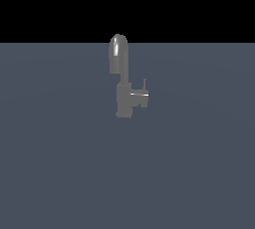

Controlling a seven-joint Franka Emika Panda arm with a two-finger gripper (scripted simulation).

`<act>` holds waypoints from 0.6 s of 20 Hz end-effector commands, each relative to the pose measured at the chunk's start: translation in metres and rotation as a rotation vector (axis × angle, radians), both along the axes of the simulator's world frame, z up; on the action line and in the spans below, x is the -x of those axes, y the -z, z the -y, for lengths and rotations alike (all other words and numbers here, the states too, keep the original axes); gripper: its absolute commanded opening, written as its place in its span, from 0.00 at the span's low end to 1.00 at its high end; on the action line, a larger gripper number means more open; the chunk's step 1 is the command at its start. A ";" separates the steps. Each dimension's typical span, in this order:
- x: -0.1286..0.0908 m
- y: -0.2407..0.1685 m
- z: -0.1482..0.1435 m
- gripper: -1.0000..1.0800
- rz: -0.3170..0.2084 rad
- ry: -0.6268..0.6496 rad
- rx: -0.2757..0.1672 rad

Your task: Turn on the faucet by rotating a designated handle.

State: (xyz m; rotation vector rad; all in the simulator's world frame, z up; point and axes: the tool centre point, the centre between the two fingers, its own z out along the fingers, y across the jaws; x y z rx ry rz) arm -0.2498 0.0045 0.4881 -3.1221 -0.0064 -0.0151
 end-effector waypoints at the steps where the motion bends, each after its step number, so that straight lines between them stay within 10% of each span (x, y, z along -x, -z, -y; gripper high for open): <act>1: 0.000 0.000 0.000 0.00 0.000 0.000 0.000; 12: -0.017 0.002 -0.001 0.00 -0.036 0.041 -0.040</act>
